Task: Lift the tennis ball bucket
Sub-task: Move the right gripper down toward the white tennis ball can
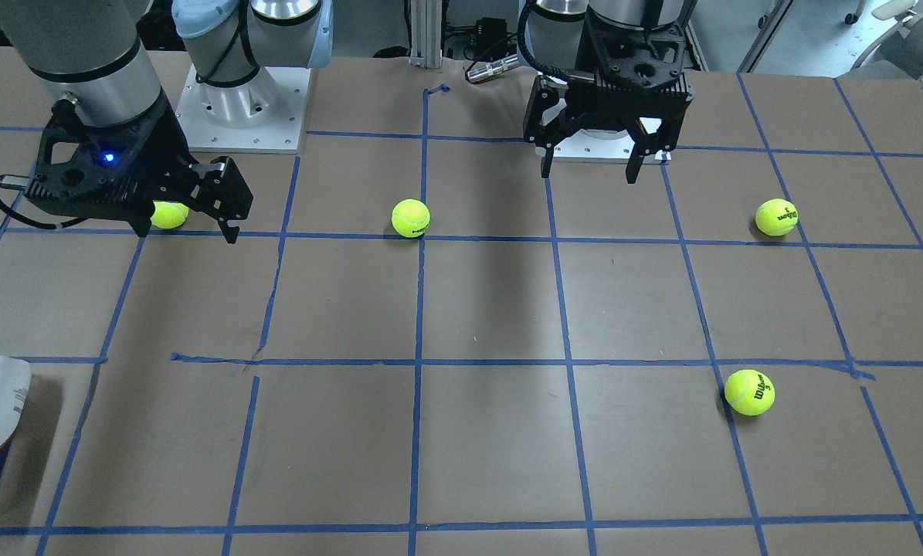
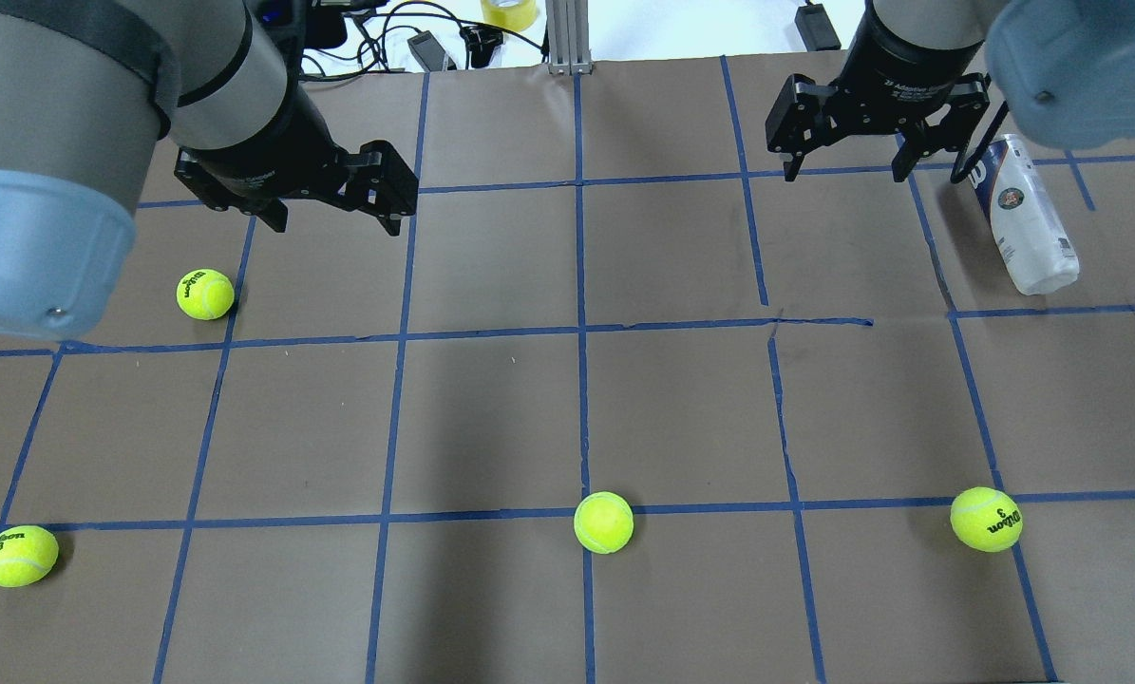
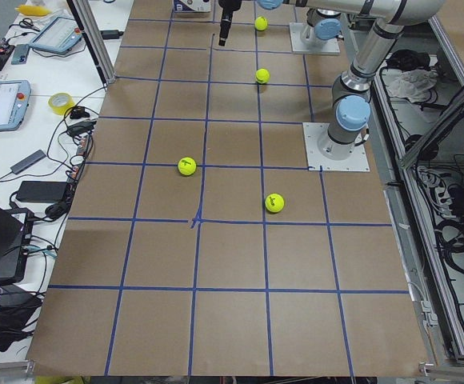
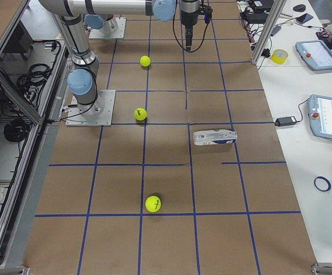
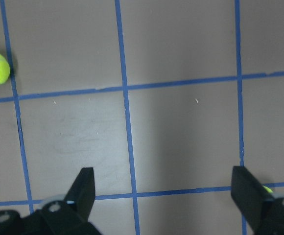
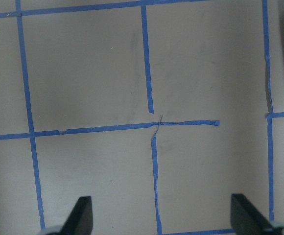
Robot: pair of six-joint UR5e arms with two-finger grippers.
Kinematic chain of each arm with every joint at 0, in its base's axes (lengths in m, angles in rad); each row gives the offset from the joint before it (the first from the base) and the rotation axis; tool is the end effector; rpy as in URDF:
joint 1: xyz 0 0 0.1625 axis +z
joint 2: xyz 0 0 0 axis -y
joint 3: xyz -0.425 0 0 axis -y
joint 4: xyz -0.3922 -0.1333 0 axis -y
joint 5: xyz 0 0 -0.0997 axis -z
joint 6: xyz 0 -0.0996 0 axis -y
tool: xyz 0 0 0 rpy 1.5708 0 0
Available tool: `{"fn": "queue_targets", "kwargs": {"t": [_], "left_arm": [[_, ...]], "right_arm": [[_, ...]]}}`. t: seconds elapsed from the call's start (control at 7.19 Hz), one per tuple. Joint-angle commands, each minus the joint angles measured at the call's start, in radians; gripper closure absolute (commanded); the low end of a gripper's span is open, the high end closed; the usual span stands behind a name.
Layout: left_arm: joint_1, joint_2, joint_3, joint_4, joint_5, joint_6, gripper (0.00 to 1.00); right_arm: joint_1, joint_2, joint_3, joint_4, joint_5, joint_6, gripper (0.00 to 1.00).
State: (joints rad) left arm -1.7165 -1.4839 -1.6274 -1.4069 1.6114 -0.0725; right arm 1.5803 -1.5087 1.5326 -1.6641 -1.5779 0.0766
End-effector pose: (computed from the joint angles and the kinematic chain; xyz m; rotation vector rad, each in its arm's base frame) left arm -0.1964 -0.4484 0.5194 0.1076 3.1055 -0.3077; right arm 0.1376 -0.5235 0.4849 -0.1056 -3.1338 0.1092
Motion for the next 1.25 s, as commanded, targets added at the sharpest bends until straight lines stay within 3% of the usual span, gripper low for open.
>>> {"fn": "queue_targets", "kwargs": {"t": [0.0,0.42,0.56,0.97,1.11], "left_arm": [[0.000,0.004,-0.008,-0.013,0.005,0.013,0.00],[0.003,-0.012,-0.019,-0.032,0.005,0.013,0.00],[0.006,-0.013,-0.012,-0.041,0.004,0.013,0.00],[0.081,-0.033,0.007,-0.057,-0.016,0.010,0.00],[0.086,-0.033,0.008,-0.057,-0.010,0.011,0.00]], "right_arm": [[0.001,-0.004,0.015,0.032,-0.010,0.008,0.00],[-0.011,0.021,-0.006,-0.040,0.002,0.030,0.00],[-0.058,0.077,-0.021,-0.048,-0.007,0.006,0.00],[-0.218,0.328,-0.254,-0.108,-0.048,-0.304,0.00],[-0.294,0.422,-0.337,-0.108,-0.039,-0.333,0.00]]}}
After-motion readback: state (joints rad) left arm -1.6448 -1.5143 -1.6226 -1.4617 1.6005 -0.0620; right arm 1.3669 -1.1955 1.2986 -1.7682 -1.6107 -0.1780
